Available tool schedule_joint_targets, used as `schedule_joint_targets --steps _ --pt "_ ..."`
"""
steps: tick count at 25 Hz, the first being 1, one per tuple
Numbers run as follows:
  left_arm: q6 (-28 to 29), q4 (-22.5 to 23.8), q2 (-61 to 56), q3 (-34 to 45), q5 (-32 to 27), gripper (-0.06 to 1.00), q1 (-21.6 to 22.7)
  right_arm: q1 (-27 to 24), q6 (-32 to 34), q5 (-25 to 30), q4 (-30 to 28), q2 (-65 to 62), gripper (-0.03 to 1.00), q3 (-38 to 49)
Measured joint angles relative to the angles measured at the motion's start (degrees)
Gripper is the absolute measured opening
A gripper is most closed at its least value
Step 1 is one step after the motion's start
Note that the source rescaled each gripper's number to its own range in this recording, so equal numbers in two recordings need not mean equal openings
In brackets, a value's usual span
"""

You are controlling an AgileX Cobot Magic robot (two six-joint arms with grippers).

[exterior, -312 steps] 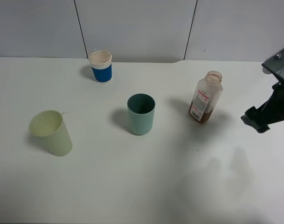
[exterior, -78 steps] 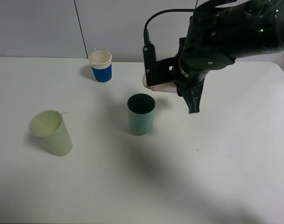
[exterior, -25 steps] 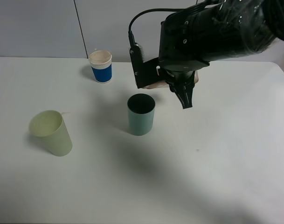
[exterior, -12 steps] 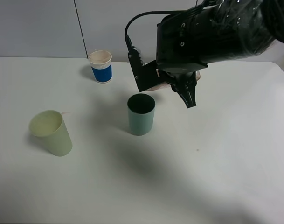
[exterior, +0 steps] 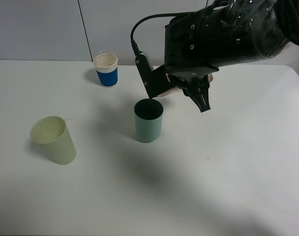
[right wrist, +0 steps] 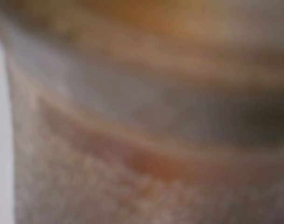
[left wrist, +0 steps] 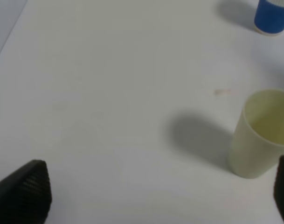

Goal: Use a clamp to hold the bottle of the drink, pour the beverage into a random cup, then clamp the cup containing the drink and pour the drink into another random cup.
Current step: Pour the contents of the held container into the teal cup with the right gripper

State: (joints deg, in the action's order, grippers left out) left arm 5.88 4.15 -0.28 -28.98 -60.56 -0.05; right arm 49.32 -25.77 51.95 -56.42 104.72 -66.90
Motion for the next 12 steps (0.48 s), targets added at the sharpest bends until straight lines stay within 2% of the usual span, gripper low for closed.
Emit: schedule_joint_targets --steps 12 --pt "0.0 0.0 0.0 0.0 0.0 0.88 0.0 0.67 -2.83 0.02 -3.04 0.0 0.01 0.0"
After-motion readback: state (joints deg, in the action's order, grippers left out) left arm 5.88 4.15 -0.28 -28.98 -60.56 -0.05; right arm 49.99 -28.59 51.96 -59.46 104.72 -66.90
